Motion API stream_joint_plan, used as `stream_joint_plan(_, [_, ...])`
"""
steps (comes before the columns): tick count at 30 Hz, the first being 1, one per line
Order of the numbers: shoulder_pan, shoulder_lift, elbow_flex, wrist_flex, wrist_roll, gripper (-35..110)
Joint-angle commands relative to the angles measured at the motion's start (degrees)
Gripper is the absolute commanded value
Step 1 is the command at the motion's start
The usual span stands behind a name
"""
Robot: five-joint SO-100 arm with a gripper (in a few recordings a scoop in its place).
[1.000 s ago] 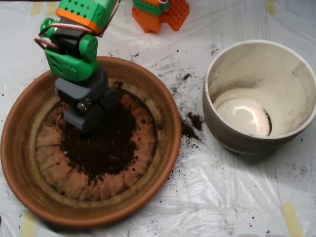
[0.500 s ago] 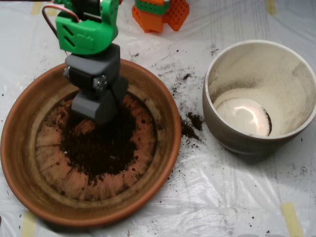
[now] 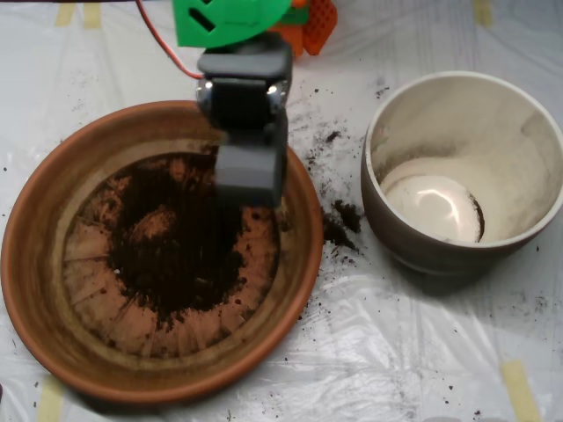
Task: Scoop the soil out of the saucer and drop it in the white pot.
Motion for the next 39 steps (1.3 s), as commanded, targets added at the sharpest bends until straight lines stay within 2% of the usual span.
stream_joint_plan(1, [-5.2, 4.0, -8.9, 2.3, -0.3, -1])
stream_joint_plan(7, [-14.9, 2.6, -15.3, 6.7, -3.3, -1])
stream_joint_plan(19, [-30.4, -0.3, -16.3, 9.9, -4.3, 0])
stream_joint_plan(23, [-30.5, -1.8, -16.6, 11.1, -4.9, 19])
stream_joint_plan(39, [-33.3, 1.9, -8.8, 7.5, -5.5, 37])
